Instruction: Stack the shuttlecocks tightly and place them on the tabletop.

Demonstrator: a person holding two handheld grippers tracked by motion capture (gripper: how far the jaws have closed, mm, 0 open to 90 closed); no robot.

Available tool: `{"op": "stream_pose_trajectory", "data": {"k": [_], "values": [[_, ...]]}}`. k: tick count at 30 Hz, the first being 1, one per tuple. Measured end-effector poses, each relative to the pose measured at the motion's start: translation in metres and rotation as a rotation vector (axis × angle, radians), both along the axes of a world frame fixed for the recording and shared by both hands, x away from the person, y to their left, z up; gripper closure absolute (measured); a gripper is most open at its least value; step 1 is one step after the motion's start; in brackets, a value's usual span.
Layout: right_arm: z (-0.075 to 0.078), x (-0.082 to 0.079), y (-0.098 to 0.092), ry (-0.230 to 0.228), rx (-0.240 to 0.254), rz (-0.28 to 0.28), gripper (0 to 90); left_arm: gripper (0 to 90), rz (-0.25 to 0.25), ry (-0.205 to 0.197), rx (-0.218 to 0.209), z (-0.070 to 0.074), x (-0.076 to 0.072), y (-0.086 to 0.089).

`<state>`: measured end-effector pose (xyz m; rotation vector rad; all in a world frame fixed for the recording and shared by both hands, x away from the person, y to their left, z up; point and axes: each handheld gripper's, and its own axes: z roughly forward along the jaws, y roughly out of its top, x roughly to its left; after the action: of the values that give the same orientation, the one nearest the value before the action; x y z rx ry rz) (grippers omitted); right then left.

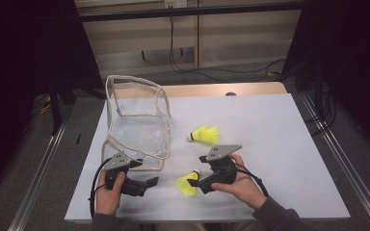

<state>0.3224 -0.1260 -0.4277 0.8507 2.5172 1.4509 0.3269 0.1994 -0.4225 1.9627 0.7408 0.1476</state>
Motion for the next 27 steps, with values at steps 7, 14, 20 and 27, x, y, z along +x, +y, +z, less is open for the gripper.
{"op": "stream_pose_trajectory", "data": {"k": [7,14,20,27], "values": [[-0.003,-0.002,0.006,0.007,-0.011,0.025,8.2,4.2,0.003,-0.001,-0.001,0.0,0.0,0.0],[-0.008,-0.003,0.009,0.015,-0.039,0.027,8.6,4.2,0.004,-0.001,-0.002,0.0,0.0,0.0],[-0.012,-0.003,0.01,0.008,-0.06,0.022,10.2,4.2,0.003,-0.002,-0.001,0.0,0.0,0.0],[-0.015,-0.003,0.01,0.005,-0.076,0.024,13.5,4.2,0.002,-0.003,-0.001,0.0,0.0,0.0]]}}
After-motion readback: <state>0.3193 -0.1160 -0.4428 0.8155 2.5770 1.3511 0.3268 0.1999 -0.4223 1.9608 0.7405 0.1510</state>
